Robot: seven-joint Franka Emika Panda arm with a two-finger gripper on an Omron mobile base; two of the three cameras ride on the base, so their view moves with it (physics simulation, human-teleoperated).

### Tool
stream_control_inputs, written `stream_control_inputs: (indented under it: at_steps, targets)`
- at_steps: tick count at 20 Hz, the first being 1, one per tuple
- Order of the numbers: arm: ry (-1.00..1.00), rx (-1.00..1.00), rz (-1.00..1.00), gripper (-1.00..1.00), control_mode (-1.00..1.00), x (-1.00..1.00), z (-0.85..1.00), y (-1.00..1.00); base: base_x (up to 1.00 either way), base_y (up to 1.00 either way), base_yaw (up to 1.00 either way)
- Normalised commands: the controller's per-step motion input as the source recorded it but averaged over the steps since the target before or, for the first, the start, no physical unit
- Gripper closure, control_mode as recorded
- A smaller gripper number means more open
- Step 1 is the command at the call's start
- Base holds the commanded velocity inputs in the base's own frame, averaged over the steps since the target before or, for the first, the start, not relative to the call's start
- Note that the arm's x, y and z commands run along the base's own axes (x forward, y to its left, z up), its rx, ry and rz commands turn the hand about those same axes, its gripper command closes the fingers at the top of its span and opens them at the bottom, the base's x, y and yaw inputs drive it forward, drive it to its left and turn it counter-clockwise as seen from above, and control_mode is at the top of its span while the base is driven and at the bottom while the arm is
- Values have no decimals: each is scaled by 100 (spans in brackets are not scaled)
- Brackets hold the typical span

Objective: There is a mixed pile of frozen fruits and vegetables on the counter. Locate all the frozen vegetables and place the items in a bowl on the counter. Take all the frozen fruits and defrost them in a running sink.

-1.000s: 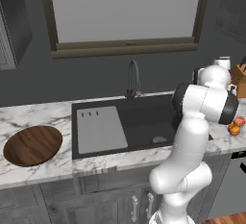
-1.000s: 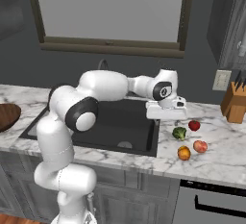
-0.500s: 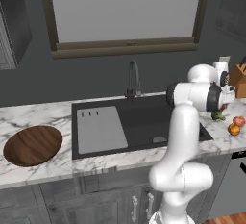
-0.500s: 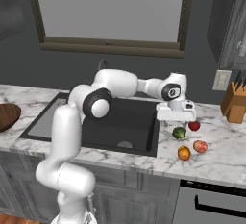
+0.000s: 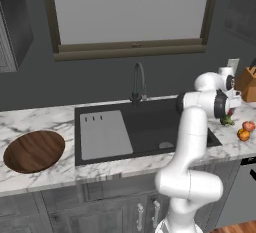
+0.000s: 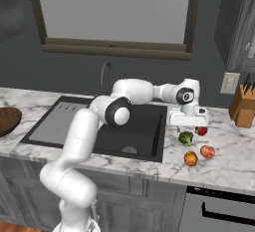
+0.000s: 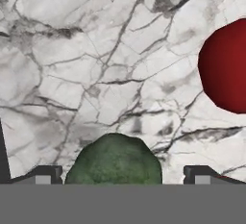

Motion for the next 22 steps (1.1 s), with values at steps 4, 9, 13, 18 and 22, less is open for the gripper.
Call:
stream_control_inputs:
  at_steps: [4,9,13,18,22]
  targets:
    - [9,1,4,-100,-100,29,-38,-13,0,0,0]
    - [6,0,1,-100,-100,-30,-24,-1,0,0,0]
    - [0,0,-1,-100,-100,-42,-1,-5,0,0,0]
    - [4,0,-5,-100,-100,-25,-3,4,0,0,0]
    - [5,0,-13,-100,-100,-20,-15,16,0,0,0]
